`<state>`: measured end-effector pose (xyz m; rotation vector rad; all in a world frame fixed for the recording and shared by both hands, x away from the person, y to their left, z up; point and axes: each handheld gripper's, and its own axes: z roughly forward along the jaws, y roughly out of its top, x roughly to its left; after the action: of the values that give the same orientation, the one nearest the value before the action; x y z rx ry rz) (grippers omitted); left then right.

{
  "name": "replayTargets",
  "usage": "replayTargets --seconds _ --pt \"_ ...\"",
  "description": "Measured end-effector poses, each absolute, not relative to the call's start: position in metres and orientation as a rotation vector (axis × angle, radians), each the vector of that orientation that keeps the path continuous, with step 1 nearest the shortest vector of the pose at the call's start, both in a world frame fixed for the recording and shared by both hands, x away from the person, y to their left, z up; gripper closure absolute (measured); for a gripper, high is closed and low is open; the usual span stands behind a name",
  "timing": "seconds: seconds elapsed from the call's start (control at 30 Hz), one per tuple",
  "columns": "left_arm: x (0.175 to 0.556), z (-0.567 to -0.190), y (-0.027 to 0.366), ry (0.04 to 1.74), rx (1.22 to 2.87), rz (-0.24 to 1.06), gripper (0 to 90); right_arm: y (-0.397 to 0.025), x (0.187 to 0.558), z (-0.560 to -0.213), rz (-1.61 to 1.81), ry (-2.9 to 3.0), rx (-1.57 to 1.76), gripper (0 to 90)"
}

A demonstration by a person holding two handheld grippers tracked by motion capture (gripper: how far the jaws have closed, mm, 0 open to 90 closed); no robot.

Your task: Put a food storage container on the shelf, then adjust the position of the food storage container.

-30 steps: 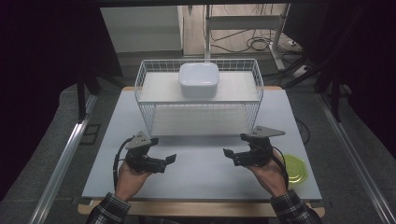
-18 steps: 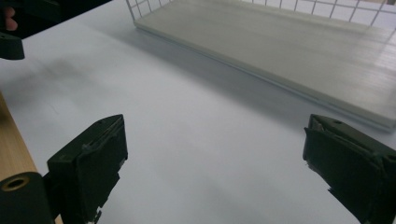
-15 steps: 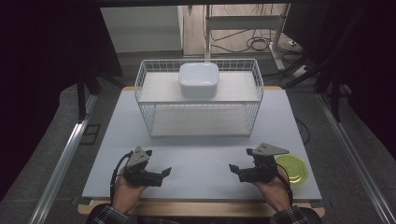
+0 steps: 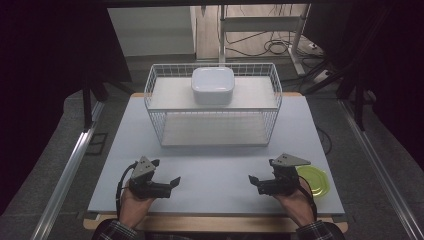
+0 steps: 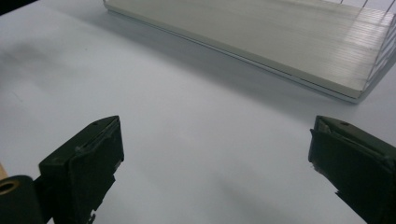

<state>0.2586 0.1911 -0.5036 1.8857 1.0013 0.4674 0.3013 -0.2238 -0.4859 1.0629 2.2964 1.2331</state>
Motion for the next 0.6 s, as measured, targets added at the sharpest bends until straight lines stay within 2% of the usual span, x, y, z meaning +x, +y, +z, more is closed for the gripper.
replayTargets --seconds 0.37,0.5,0.6 --pt "0.256 -0.502 0.191 1.005 1.9 0.478 1.4 -0.236 0.296 -0.477 1.159 2.253 1.067 2.0" --pt "0.255 -0.502 0.192 1.011 1.895 0.482 1.4 -0.249 0.292 -0.474 1.123 2.229 1.1 6.2" --pt "0.256 -0.502 0.192 1.013 1.897 0.481 1.4 -0.26 0.29 -0.472 1.111 2.21 1.141 12.8"
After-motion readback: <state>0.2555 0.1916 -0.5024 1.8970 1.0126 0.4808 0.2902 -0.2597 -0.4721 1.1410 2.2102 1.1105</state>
